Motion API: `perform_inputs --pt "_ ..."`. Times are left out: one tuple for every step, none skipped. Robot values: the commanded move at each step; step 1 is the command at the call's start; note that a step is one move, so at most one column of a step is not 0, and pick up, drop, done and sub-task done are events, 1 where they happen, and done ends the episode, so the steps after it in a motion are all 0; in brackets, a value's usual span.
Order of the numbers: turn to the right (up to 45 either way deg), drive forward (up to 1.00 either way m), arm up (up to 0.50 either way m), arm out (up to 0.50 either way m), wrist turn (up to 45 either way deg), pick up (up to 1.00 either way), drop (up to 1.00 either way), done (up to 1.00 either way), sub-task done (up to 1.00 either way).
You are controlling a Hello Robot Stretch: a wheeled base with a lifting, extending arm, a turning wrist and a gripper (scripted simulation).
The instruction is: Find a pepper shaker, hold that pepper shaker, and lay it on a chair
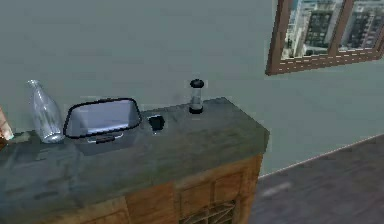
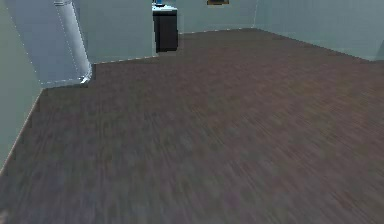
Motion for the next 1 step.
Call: perform_inputs --pt "0.0 0.15 0.00 0.00 0.0 0.00 0.00 0.00 0.00"
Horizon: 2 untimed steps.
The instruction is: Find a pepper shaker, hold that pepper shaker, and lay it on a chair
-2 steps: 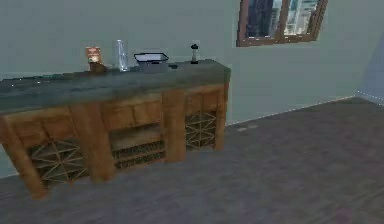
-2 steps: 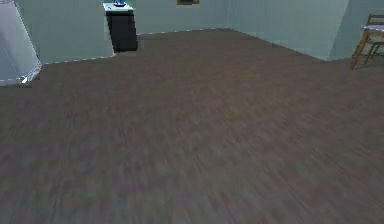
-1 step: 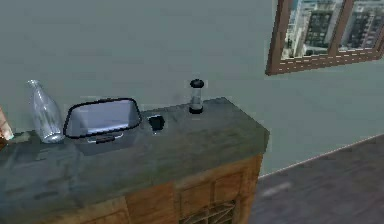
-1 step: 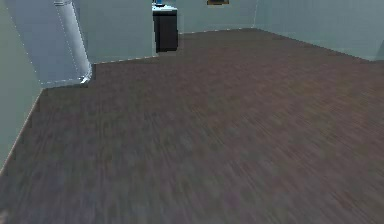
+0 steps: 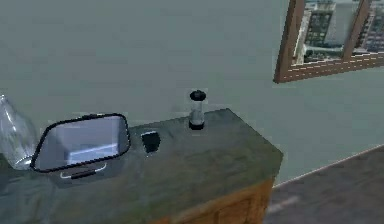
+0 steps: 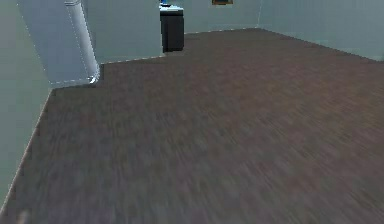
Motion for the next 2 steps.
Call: perform_inputs --pt "-45.0 0.00 0.00 0.00 0.0 0.00 0.00 0.00 0.00" --pt "-39.0 0.00 0.00 0.00 0.0 0.00 0.00 0.00 0.00"
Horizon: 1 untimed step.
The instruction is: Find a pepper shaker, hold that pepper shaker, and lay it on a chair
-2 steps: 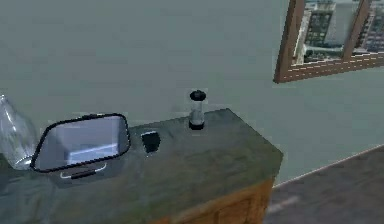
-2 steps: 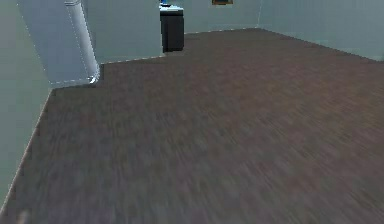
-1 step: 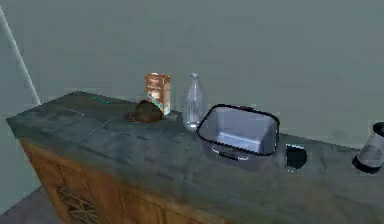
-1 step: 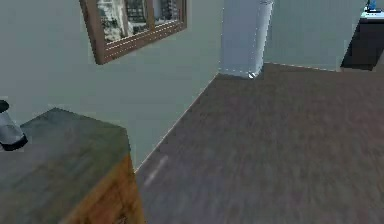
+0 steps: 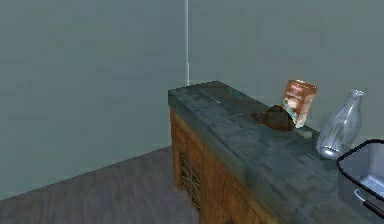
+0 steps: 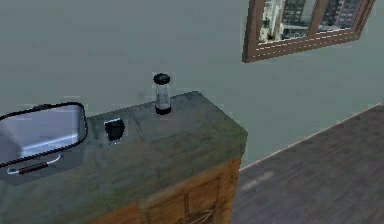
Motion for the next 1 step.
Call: perform_inputs --pt "0.0 0.00 0.50 0.00 0.0 0.00 0.00 0.00 0.00"
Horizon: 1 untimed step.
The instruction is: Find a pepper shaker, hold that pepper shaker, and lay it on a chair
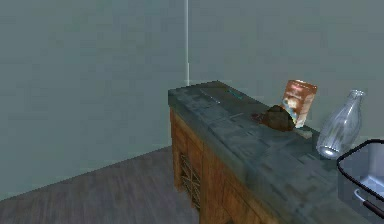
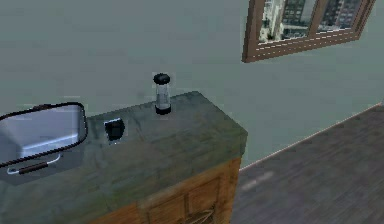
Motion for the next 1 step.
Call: perform_inputs --pt "0.0 0.00 0.38 0.00 0.0 0.00 0.00 0.00 0.00"
